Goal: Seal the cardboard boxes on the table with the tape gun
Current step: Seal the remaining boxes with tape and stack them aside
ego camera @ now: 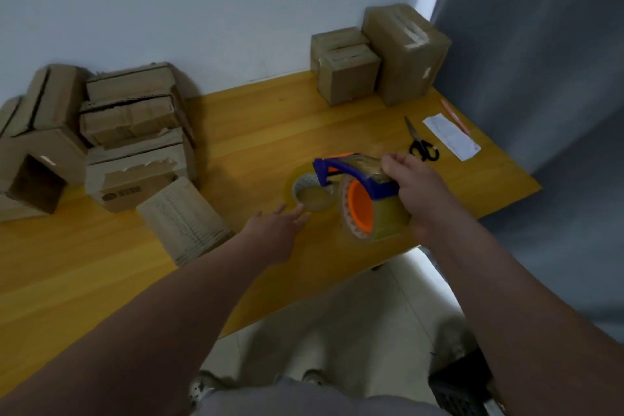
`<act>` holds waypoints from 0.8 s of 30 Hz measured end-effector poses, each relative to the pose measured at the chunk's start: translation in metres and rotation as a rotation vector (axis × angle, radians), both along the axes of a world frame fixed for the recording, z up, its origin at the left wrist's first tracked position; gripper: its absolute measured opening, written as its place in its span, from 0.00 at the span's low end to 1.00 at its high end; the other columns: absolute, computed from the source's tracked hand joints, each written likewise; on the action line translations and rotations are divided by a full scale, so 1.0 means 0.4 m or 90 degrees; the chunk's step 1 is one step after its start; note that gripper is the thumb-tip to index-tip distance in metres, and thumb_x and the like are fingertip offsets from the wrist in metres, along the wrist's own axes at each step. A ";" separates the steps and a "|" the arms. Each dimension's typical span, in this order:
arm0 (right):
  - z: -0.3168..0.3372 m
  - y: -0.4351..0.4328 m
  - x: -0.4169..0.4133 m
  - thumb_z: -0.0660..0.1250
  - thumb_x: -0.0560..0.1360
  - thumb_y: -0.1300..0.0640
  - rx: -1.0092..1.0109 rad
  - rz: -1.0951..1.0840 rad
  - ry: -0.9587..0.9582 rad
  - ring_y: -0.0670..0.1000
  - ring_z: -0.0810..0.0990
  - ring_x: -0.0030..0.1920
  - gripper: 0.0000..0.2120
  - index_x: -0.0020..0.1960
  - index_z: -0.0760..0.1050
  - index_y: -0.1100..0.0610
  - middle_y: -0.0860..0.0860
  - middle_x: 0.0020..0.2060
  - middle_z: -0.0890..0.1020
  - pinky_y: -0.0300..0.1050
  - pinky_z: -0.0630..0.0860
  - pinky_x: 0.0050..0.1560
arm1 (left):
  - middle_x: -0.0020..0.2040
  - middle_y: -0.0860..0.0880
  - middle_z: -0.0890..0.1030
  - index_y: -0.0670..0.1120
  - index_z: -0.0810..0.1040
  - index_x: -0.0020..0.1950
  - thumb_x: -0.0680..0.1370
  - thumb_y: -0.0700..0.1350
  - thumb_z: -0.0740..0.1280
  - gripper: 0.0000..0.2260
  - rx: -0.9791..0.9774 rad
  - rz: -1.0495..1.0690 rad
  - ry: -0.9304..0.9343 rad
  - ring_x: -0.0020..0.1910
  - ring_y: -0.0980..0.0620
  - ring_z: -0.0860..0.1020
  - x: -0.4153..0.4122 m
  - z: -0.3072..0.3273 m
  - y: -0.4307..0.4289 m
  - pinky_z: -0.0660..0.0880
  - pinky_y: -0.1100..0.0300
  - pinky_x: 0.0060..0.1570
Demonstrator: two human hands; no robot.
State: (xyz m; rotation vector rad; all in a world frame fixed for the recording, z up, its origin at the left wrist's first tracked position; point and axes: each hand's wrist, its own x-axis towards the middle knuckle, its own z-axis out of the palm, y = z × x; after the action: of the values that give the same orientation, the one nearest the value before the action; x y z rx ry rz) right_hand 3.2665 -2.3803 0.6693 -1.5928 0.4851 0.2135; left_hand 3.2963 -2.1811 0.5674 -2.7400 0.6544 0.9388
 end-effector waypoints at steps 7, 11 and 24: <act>-0.016 -0.007 -0.037 0.59 0.81 0.58 0.091 0.092 -0.018 0.53 0.79 0.54 0.12 0.62 0.75 0.56 0.55 0.53 0.82 0.48 0.75 0.52 | 0.45 0.46 0.78 0.41 0.74 0.66 0.82 0.47 0.58 0.16 -0.743 0.763 0.054 0.43 0.50 0.76 0.001 0.088 0.005 0.74 0.57 0.44; -0.023 0.020 -0.045 0.58 0.81 0.60 0.131 0.141 -0.026 0.54 0.79 0.55 0.13 0.62 0.77 0.56 0.55 0.56 0.82 0.51 0.74 0.55 | 0.36 0.42 0.82 0.39 0.78 0.47 0.82 0.56 0.55 0.22 -1.022 0.972 0.340 0.36 0.48 0.80 -0.031 0.188 0.062 0.78 0.54 0.43; -0.005 0.185 -0.044 0.82 0.60 0.52 -0.229 0.506 -0.198 0.45 0.80 0.51 0.34 0.63 0.72 0.45 0.43 0.54 0.79 0.41 0.78 0.49 | 0.35 0.43 0.77 0.41 0.74 0.43 0.82 0.38 0.57 0.11 -0.962 1.030 0.106 0.30 0.52 0.75 -0.175 0.223 0.225 0.79 0.61 0.30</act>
State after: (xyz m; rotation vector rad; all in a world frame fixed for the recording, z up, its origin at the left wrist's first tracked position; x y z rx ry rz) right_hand 3.2489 -2.3065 0.6672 -2.0678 -0.3979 0.4837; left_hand 3.2263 -2.0911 0.6567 -4.1952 -2.1898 0.8910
